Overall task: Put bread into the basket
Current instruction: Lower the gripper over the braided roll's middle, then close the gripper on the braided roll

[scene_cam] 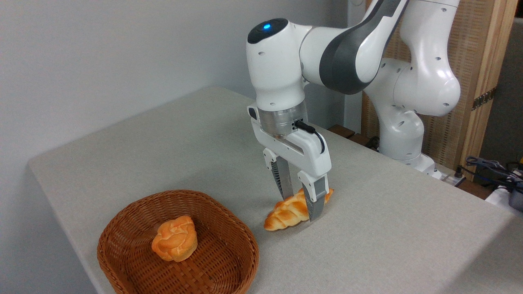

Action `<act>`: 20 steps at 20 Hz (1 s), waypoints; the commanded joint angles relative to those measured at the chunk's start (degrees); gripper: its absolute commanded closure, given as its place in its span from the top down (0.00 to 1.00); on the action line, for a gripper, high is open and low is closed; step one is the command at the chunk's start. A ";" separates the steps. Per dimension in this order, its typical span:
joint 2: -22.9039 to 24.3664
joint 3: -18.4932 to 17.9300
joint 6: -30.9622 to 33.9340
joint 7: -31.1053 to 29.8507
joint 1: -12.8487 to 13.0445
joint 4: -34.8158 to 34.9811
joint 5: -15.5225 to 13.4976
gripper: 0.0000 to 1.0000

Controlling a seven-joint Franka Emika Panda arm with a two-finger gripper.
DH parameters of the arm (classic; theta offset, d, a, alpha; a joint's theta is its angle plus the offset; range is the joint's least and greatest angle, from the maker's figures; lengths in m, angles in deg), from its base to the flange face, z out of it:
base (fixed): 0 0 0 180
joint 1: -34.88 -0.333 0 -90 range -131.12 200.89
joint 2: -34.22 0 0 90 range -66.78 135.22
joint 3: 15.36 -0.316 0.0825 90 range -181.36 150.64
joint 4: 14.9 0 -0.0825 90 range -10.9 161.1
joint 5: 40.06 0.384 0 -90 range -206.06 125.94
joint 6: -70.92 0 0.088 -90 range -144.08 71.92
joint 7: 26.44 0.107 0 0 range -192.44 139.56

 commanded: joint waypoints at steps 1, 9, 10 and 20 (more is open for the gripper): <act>1.07 -0.72 -1.24 2.34 0.52 1.85 0.71 0.70; 1.33 -0.72 -1.16 5.16 0.61 1.76 0.71 0.50; 1.33 -0.72 -1.24 5.16 0.61 1.76 0.71 0.50; 1.51 -0.72 -1.07 5.16 0.70 1.58 0.71 0.37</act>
